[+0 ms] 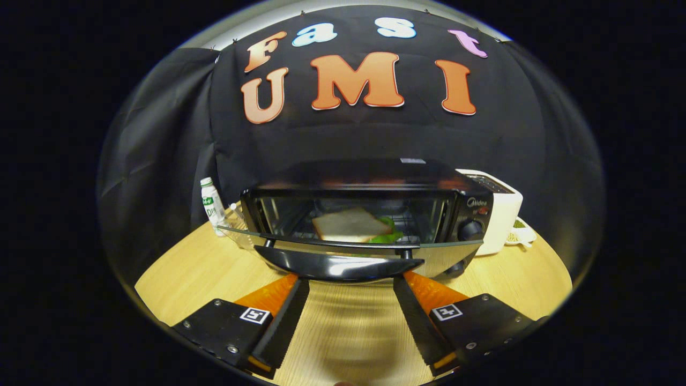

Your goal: Open the toaster oven, put the food inside, and close the toaster oven door.

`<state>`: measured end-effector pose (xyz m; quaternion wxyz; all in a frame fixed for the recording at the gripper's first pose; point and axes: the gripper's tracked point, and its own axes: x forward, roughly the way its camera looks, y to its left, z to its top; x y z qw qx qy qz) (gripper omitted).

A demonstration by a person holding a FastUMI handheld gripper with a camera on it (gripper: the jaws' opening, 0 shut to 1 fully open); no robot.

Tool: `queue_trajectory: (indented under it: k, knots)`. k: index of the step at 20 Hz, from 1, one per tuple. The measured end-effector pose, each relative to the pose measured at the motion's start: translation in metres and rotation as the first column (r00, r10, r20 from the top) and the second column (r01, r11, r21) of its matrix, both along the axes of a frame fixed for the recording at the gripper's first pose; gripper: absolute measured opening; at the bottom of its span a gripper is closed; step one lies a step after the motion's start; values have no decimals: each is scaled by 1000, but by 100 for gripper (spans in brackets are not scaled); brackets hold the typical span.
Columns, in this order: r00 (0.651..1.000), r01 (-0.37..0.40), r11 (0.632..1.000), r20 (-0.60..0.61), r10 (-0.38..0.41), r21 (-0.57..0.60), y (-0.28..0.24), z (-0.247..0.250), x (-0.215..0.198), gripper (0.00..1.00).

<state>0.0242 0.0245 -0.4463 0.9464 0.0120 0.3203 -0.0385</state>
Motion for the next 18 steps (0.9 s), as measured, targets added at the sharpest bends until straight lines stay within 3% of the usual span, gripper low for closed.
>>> queue_trajectory:
  k: [6,11,18]
  knots:
    - [978,1,999,207,9,-49,-10,91,29,94]
    - [928,7,994,372,33,-107,-20,180,34,94]
    - [856,17,982,511,84,-190,-34,283,17,95]
